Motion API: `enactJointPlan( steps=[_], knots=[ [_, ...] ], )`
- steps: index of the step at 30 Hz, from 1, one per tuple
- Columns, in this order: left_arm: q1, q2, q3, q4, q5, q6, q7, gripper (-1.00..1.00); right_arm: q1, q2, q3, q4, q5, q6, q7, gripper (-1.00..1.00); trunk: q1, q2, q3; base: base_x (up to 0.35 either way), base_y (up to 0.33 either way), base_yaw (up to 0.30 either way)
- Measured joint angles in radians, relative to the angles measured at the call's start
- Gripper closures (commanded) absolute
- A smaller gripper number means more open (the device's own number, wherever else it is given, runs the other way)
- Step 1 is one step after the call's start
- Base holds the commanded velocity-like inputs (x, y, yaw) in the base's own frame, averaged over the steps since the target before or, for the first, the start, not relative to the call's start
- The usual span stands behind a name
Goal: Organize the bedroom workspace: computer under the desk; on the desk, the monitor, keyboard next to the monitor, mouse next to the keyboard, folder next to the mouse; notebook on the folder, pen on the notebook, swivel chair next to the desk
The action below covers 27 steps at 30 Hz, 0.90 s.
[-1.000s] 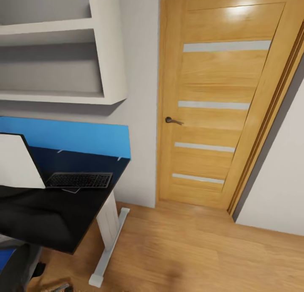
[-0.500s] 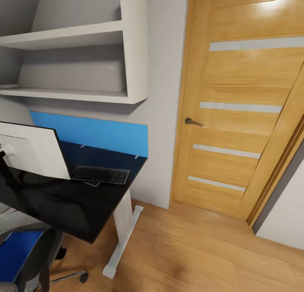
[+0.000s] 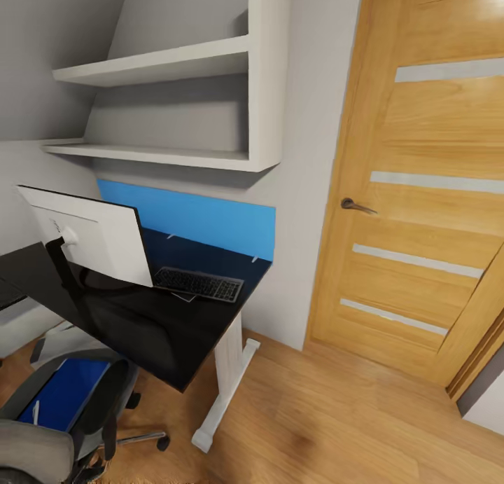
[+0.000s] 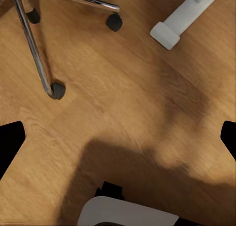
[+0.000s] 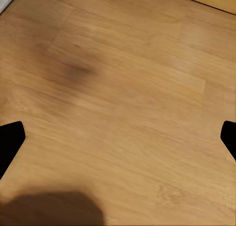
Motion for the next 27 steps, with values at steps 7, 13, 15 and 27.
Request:
enactJointPlan(
  steps=[7, 13, 15, 27],
  knots=[
    [0.0, -0.001, 0.0, 0.001, -0.001, 0.001, -0.001, -1.0, 0.0, 0.0, 0.0, 0.0, 0.0, 0.0, 0.0, -1.0, 0.0, 0.0, 0.0, 0.0, -0.055, 0.278],
    [0.0, -0.001, -0.001, 0.001, -0.001, 0.001, -0.001, -1.0, 0.0, 0.001, 0.0, 0.0, 0.0, 0.0, 0.0, -1.0, 0.0, 0.0, 0.0, 0.0, -0.222, 0.278],
    [0.0, -0.001, -0.001, 0.0, -0.001, 0.001, -0.001, -1.0, 0.0, 0.001, 0.001, 0.0, 0.001, 0.001, 0.0, -1.0, 0.0, 0.0, 0.0, 0.0, -0.248, 0.277],
    [0.0, -0.003, -0.002, -0.008, -0.001, 0.0, -0.004, -1.0, 0.0, 0.001, -0.003, 0.029, 0.011, -0.052, 0.001, -1.0, 0.0, 0.0, -0.001, 0.0, -0.124, 0.277]
  ],
)
